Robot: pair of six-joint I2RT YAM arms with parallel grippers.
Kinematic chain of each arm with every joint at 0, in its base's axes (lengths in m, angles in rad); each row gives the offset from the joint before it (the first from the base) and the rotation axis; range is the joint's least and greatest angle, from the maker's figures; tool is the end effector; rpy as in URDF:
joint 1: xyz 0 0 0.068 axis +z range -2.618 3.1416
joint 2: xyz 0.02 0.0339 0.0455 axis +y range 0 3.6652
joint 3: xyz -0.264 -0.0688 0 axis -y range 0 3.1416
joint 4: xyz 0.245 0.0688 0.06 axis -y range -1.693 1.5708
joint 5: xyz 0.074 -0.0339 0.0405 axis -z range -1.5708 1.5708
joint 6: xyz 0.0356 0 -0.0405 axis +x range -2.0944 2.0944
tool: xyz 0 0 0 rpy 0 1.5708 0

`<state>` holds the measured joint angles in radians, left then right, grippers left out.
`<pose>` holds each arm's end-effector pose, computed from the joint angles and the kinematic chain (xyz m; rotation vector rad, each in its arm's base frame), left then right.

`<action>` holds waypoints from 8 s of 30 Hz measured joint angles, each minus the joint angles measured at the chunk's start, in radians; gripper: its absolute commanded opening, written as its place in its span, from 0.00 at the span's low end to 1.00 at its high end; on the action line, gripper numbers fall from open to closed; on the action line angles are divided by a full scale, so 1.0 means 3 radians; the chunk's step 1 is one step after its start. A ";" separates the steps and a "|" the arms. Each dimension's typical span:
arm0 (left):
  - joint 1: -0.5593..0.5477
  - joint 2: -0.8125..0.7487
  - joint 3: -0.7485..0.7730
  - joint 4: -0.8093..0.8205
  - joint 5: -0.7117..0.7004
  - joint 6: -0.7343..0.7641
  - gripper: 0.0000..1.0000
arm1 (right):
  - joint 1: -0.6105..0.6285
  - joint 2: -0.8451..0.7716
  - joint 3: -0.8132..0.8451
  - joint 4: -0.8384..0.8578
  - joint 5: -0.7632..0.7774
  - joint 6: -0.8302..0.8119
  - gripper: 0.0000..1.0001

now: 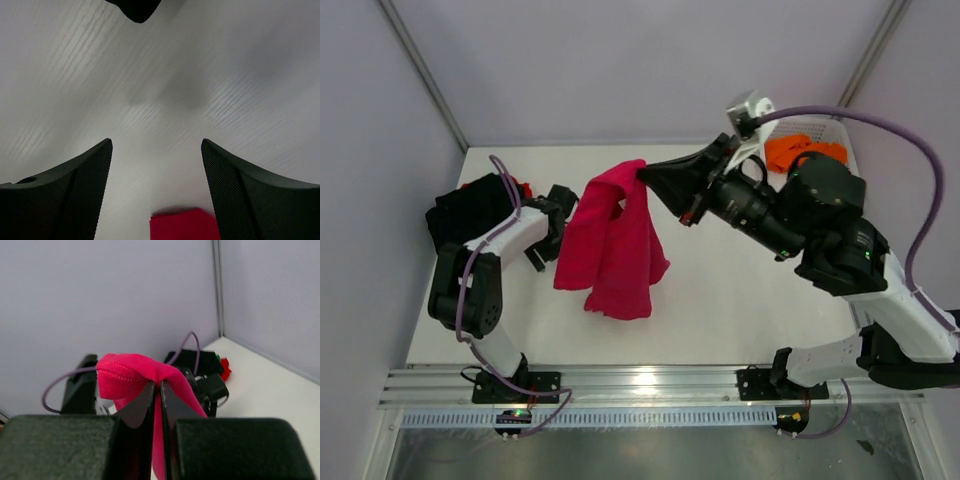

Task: Fold and stack the t-shirts
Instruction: Flatten out the tshirt

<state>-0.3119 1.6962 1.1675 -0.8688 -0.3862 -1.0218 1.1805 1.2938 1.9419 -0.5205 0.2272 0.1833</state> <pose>0.3023 -0.0834 0.1983 -1.0015 2.5673 0.2753 0.0891 0.1955 0.5770 -0.5484 1.4154 0.9449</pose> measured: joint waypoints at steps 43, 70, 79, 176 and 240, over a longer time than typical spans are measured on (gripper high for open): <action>-0.0905 0.0215 -0.0448 0.0628 0.2340 0.0374 0.70 | 0.0004 -0.0760 -0.1759 -0.1544 0.3049 0.2457 0.09; -0.1207 -0.0145 -0.0280 0.0444 0.2557 0.0172 0.70 | 0.0004 -0.0725 -0.1985 -0.1823 0.3101 0.2824 0.09; -0.1207 -0.0317 -0.0221 0.0422 0.2537 0.0126 0.69 | 0.0004 -0.0689 -0.2085 -0.1863 0.3090 0.2898 0.09; -0.0181 -0.0165 0.4032 -0.1644 -0.1204 0.1027 0.03 | -0.0046 -0.0608 -0.2276 -0.2532 0.3279 0.3578 0.09; -0.0174 0.1096 0.2462 -0.0940 -0.0553 0.1601 0.56 | -0.0614 -0.0239 -0.2422 -0.1013 0.2511 0.2021 0.86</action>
<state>-0.3641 2.0251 1.9060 -1.1507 -0.5522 -0.5415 0.9962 1.2221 1.2152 -0.8246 0.9806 0.7895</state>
